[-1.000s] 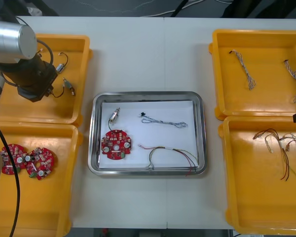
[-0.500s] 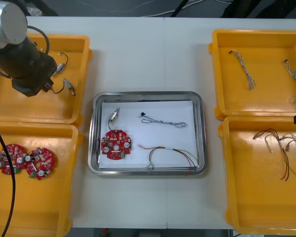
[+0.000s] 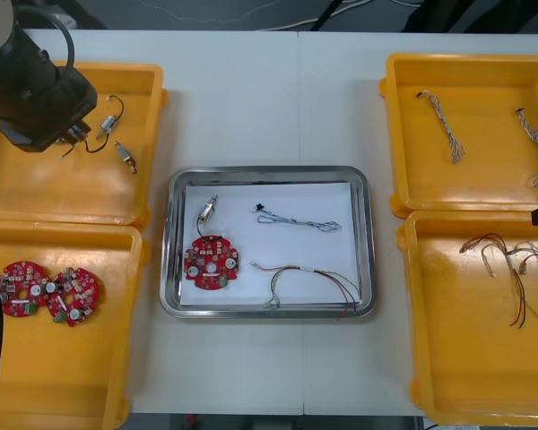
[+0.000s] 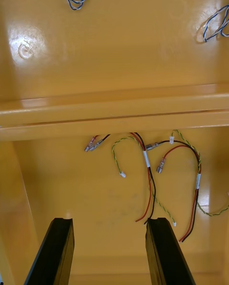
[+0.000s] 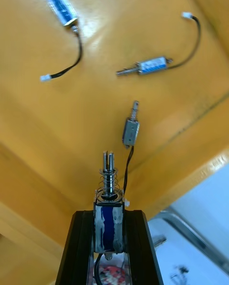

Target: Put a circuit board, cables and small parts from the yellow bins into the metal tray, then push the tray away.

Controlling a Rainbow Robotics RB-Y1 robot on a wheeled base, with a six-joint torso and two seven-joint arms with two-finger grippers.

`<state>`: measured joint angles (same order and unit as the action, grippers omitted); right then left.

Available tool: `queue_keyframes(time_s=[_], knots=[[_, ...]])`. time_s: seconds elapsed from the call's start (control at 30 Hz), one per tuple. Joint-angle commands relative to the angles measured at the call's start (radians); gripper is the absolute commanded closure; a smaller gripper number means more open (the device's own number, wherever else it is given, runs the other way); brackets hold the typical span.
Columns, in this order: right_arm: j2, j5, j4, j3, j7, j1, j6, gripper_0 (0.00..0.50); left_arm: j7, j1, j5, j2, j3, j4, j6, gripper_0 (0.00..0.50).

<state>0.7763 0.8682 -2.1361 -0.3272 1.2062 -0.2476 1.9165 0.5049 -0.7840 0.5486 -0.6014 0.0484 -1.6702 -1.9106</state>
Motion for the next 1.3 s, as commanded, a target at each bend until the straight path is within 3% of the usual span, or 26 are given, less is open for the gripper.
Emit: queue_keyframes(time_s=[0.03,0.3,0.53,0.97,1.3], knots=[[0.041,0.012,-0.036,-0.041,-0.013,0.018,0.003,0.062,0.193,-0.037,0.025,-0.043,-0.010,-0.065,-0.009,0.500],[0.041,0.006,-0.036,-0.041,-0.013,0.018,0.003,0.062,0.406,-0.006,0.050,-0.043,-0.050,-0.135,-0.009,0.500],[0.041,-0.002,-0.036,-0.041,-0.013,0.018,0.003,0.062,0.506,0.048,0.077,-0.041,-0.101,-0.241,-0.009,0.500],[0.041,-0.002,-0.036,-0.041,-0.013,0.018,0.003,0.060,0.500,0.123,0.080,0.014,-0.248,-0.401,-0.009,0.500],[0.041,-0.002,-0.036,-0.041,-0.013,0.018,0.003,0.061,0.469,0.123,-0.022,0.088,-0.406,-0.399,-0.009,0.500]])
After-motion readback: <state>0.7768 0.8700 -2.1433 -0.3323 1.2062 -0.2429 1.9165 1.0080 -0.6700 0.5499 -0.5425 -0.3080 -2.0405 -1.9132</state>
